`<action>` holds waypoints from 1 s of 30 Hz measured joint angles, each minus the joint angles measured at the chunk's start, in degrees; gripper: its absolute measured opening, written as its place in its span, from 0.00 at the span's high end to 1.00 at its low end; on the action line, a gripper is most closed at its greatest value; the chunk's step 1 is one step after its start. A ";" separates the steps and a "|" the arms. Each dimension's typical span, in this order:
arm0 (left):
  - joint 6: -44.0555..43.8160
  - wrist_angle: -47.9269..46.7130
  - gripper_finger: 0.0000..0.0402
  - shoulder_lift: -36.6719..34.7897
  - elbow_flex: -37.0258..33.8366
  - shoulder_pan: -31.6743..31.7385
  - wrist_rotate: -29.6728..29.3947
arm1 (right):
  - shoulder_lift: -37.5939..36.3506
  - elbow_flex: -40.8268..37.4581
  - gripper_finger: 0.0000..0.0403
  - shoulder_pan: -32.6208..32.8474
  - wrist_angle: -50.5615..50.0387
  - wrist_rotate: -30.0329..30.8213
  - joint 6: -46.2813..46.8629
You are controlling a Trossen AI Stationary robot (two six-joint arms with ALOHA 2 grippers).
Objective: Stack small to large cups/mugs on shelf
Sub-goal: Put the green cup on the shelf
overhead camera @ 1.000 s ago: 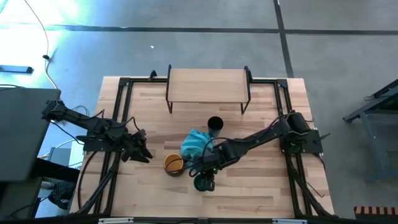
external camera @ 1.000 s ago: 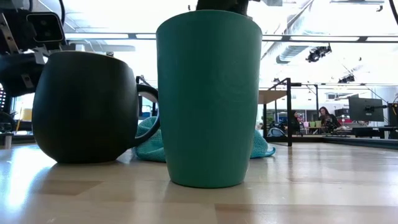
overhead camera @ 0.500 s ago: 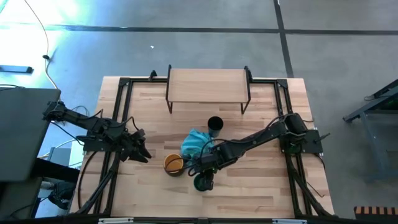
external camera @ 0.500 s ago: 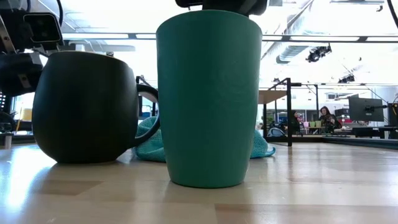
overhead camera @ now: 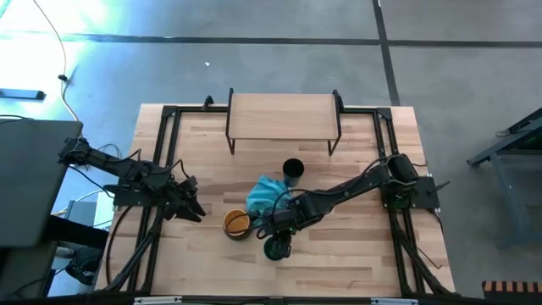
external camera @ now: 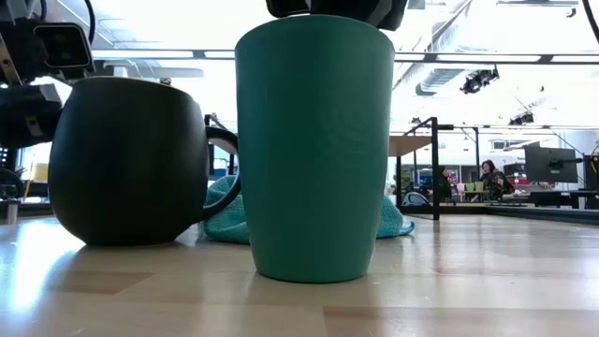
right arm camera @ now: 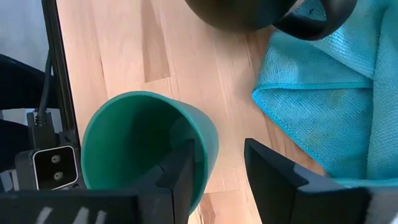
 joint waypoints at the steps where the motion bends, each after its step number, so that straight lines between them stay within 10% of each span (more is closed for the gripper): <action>1: 0.00 -0.16 0.41 0.00 0.00 0.02 0.00 | 0.00 0.00 0.68 0.00 0.02 0.00 0.03; 24: 0.44 -0.04 0.41 0.00 0.00 0.01 0.00 | 1.09 0.00 0.68 0.02 0.22 -1.25 2.58; 30: 0.44 0.02 0.41 0.00 0.00 0.02 0.00 | 1.38 0.00 0.81 0.02 0.09 -1.47 3.06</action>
